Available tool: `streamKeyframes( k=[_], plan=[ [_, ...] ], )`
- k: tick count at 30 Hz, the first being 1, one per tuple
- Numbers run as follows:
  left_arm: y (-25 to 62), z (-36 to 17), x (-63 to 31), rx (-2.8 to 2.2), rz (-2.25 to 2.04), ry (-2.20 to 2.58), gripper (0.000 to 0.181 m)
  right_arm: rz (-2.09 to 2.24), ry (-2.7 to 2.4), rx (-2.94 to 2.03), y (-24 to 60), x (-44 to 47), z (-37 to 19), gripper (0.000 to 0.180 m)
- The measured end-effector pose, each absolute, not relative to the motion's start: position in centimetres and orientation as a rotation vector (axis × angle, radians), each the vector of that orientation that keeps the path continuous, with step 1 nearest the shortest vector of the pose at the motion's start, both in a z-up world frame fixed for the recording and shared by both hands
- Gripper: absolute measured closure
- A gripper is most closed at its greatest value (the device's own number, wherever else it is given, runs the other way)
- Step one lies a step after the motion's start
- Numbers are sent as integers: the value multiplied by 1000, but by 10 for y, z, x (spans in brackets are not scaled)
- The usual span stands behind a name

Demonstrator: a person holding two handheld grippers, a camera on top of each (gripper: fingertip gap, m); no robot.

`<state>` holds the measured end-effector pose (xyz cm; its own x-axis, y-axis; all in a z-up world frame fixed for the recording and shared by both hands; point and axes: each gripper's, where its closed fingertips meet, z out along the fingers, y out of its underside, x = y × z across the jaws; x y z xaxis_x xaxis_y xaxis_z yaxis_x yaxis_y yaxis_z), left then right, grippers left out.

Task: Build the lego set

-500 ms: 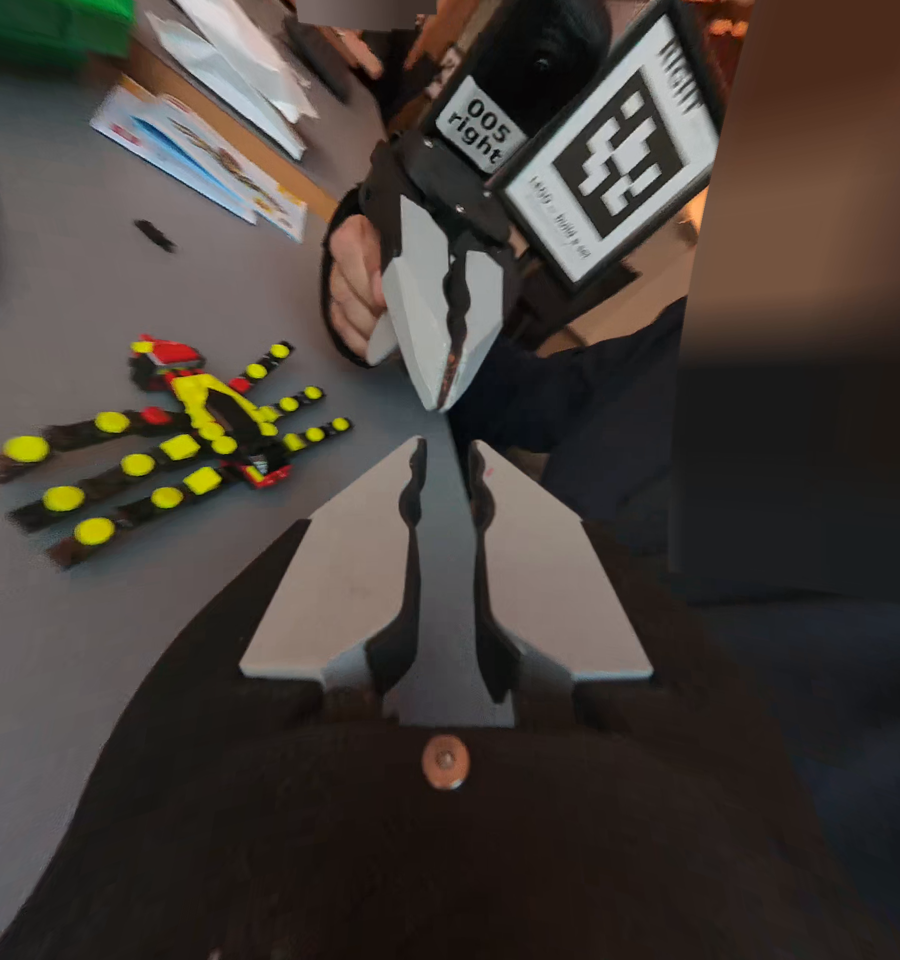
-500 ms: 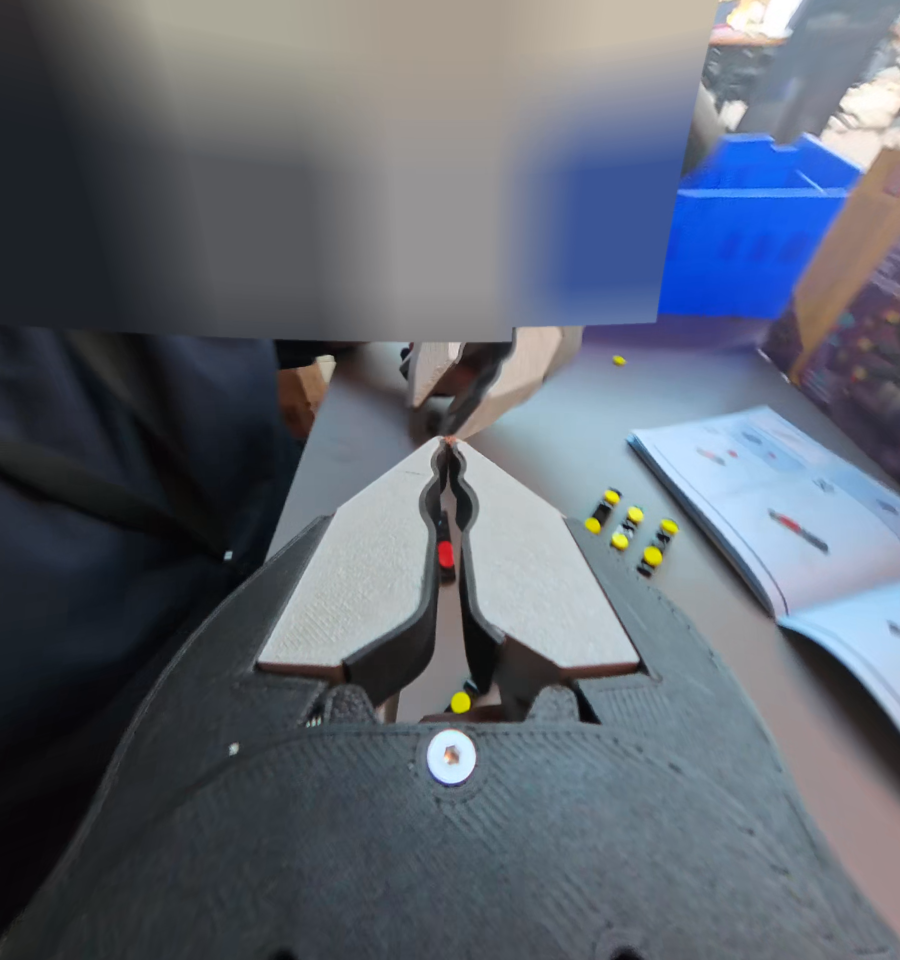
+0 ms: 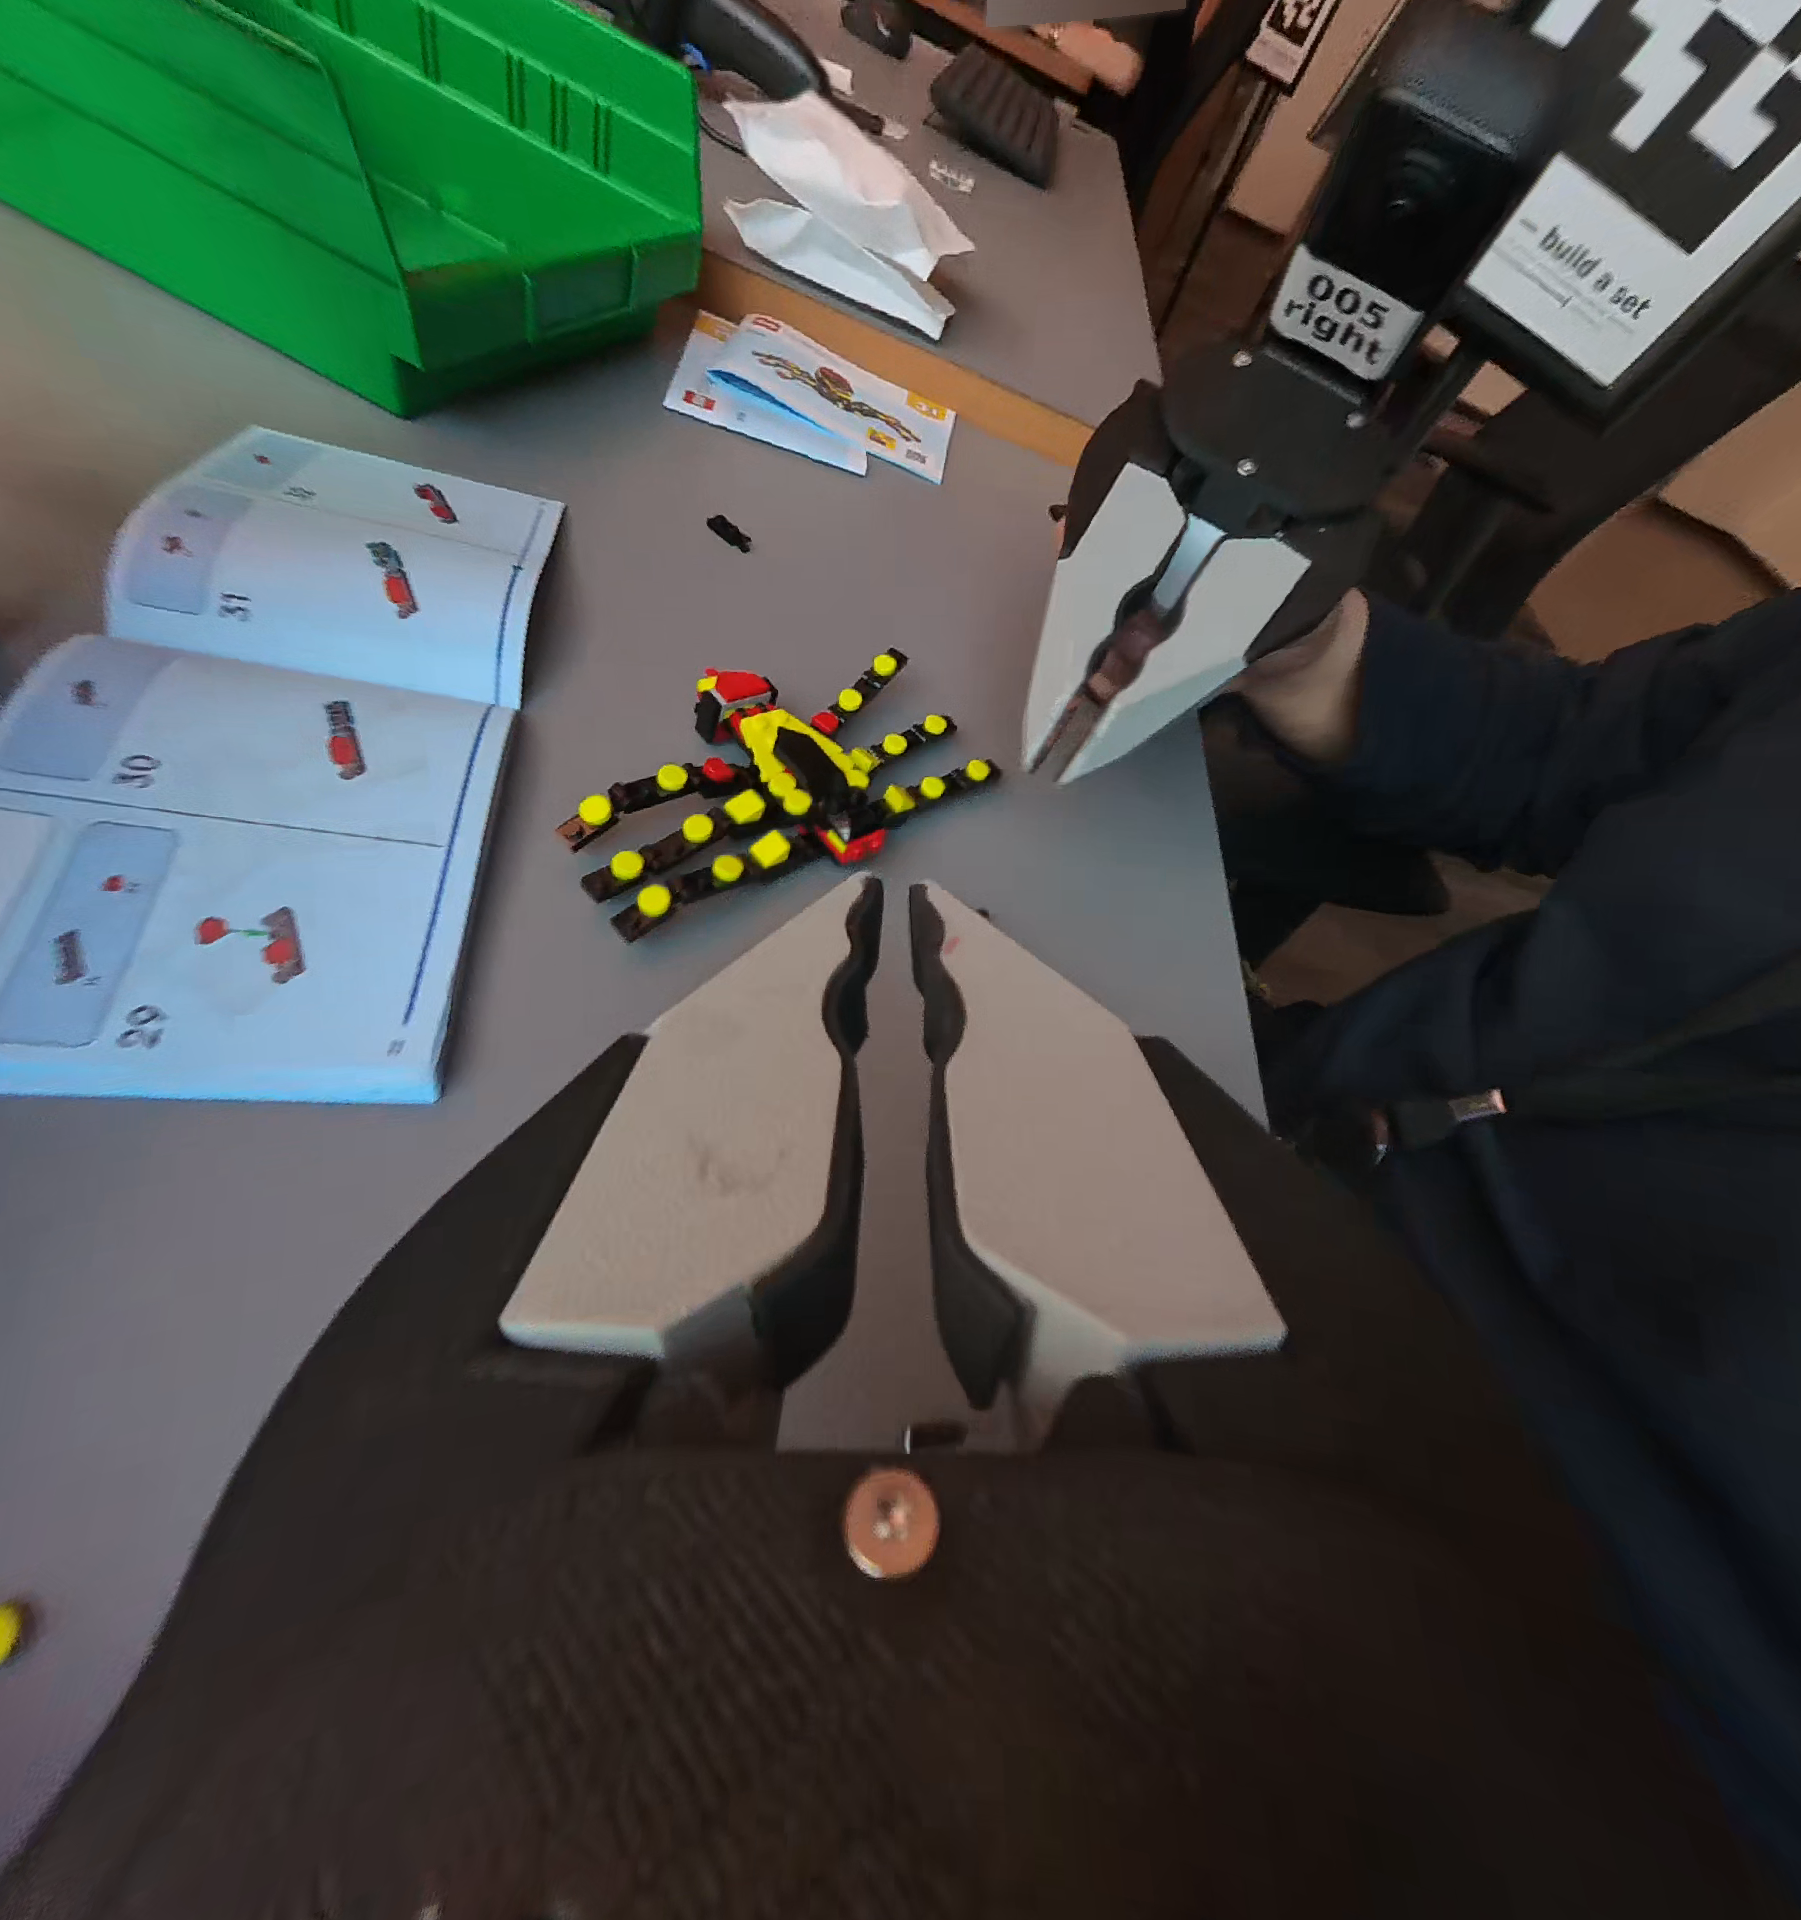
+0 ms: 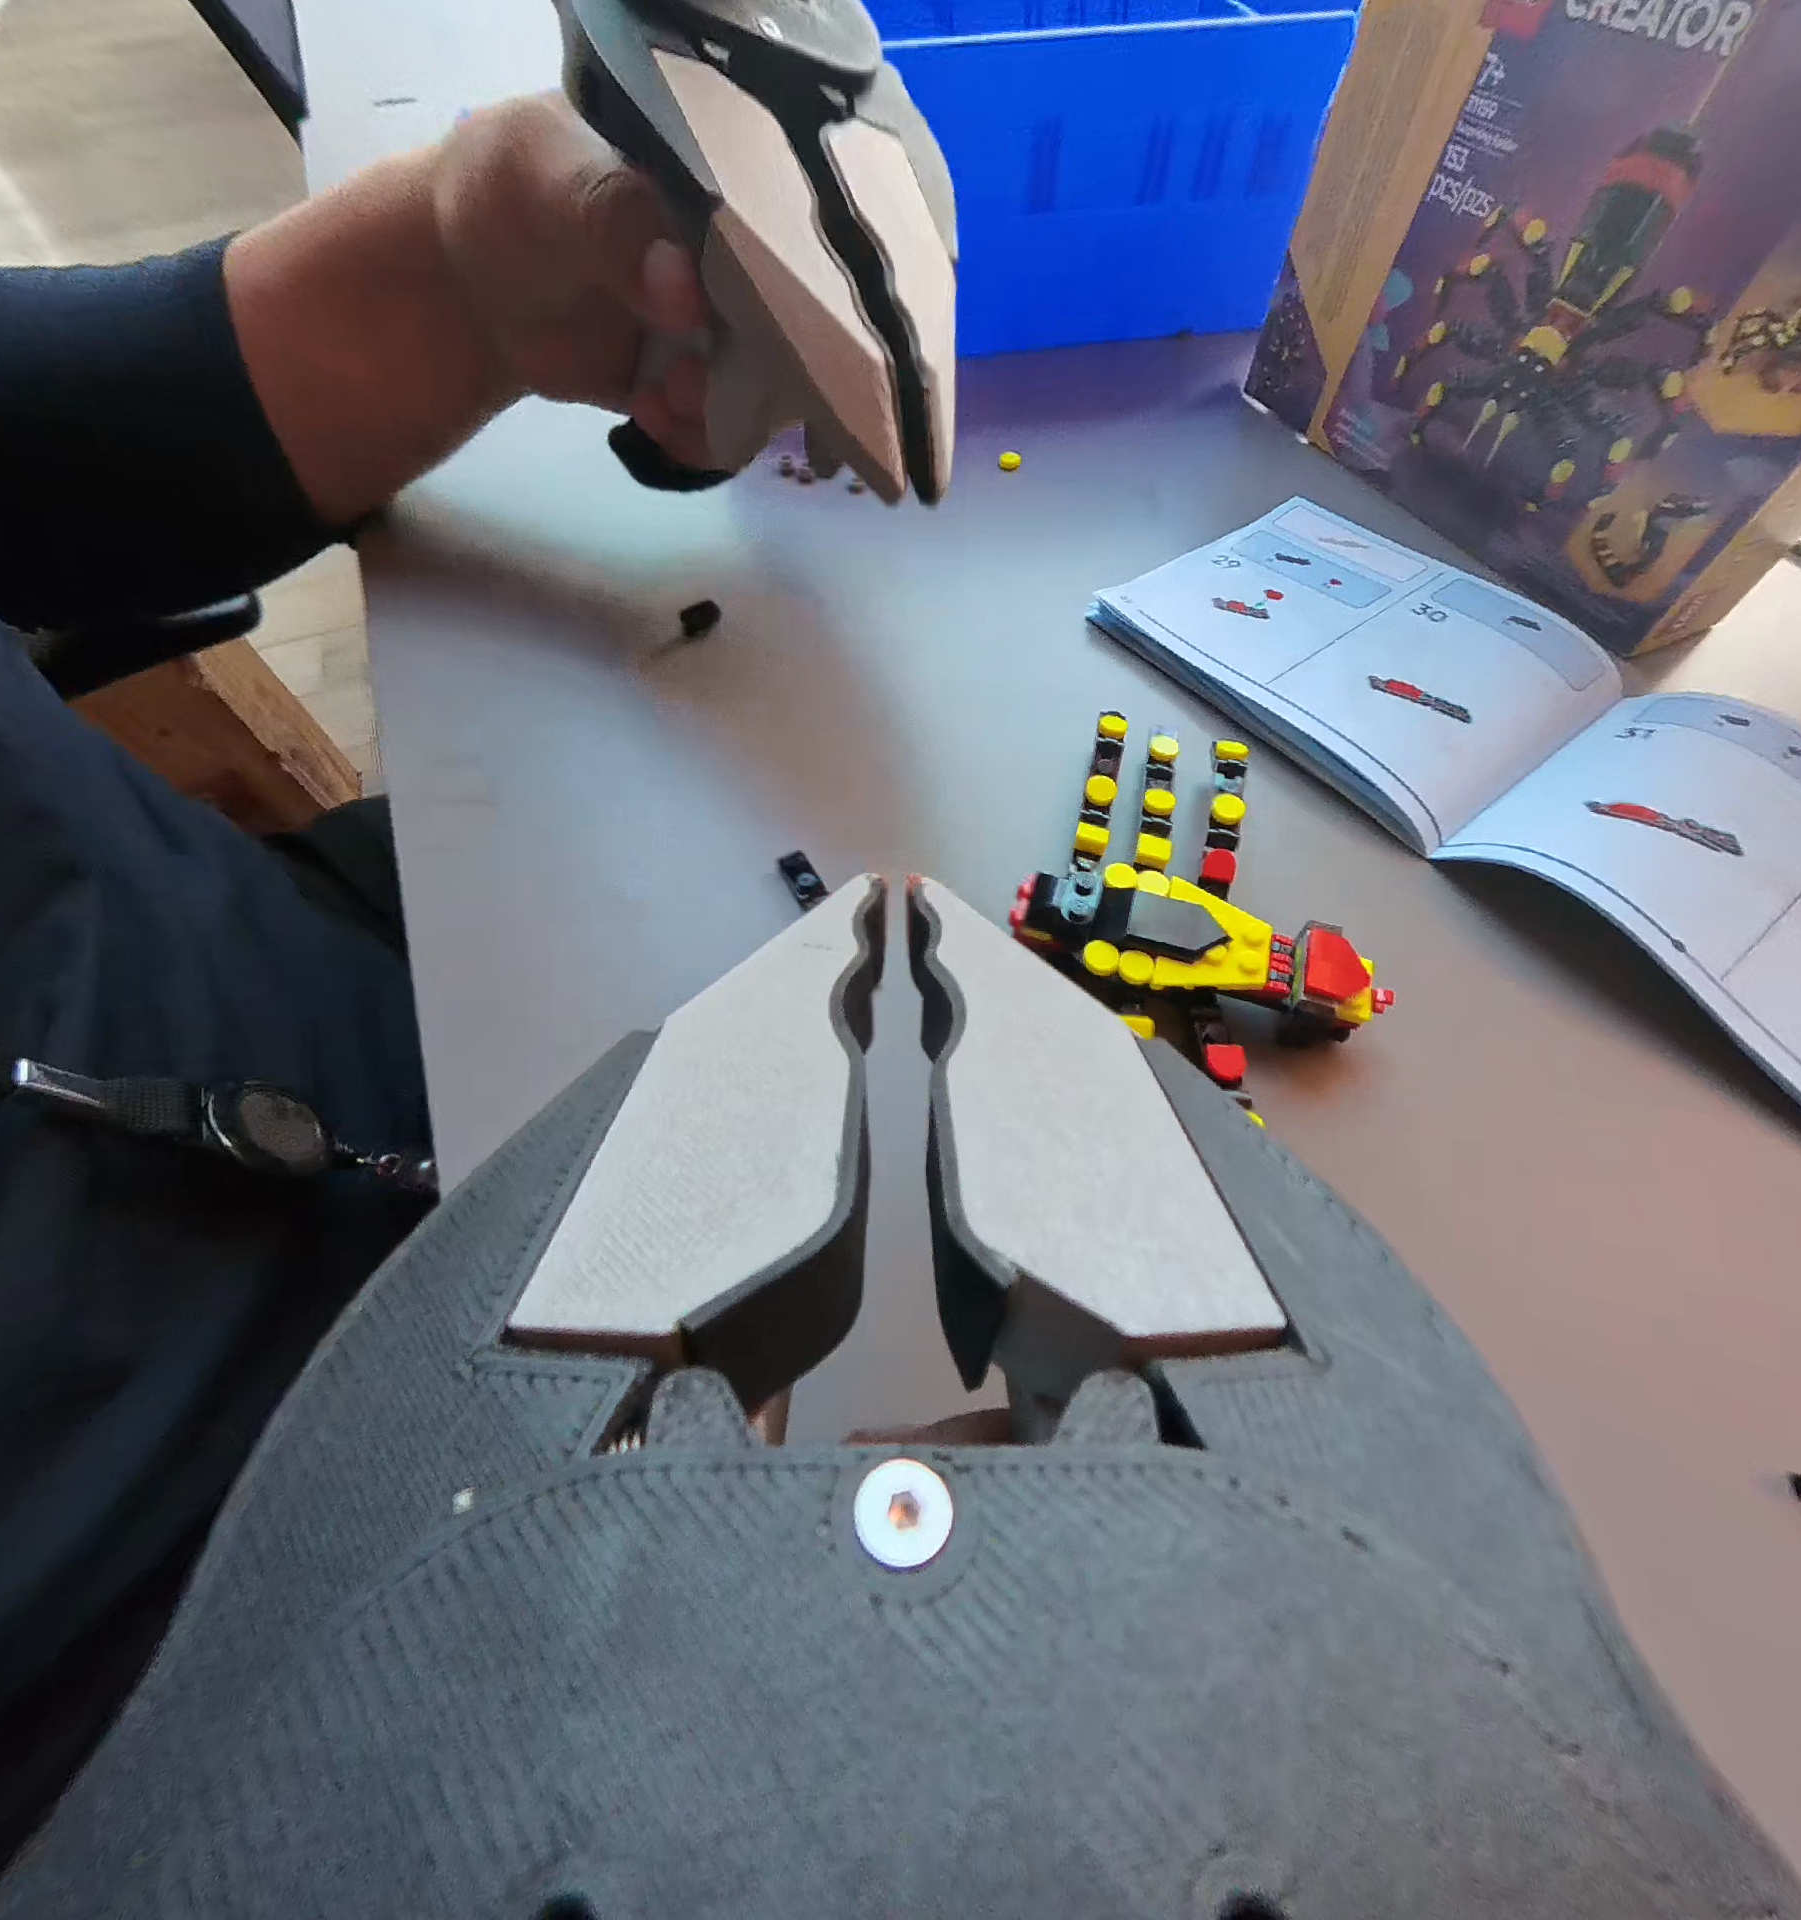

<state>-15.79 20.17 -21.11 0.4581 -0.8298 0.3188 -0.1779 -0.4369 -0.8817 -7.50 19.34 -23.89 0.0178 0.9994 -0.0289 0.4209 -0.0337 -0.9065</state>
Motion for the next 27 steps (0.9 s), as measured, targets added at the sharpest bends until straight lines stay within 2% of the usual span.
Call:
streamKeyframes(
  k=[7, 12, 15, 18, 20, 22, 27],
  plan=[
    [185, -231, -207, -1948, -803, 759, 180, 1047, -1669, -1585, 144, -135, -244, 162],
    [165, -254, -235, -2066, -654, 694, 181, 1137, -1550, -1792, 127, -201, -258, 163],
    [154, -264, -260, -2156, -509, 663, 181, 1006, -1578, -1824, 124, -221, -274, 163],
    [138, -260, -267, -2151, -546, 623, 181, 834, -1606, -1830, 131, -229, -285, 164],
    [130, -259, -270, -2152, -561, 605, 181, 758, -1642, -1832, 133, -230, -292, 175],
    [125, -261, -274, -2167, -540, 596, 181, 732, -1675, -1802, 132, -230, -292, 176],
    [108, -263, -265, -2180, -589, 599, 181, 461, -1939, -1438, 120, -210, -286, 177]
  ],
)
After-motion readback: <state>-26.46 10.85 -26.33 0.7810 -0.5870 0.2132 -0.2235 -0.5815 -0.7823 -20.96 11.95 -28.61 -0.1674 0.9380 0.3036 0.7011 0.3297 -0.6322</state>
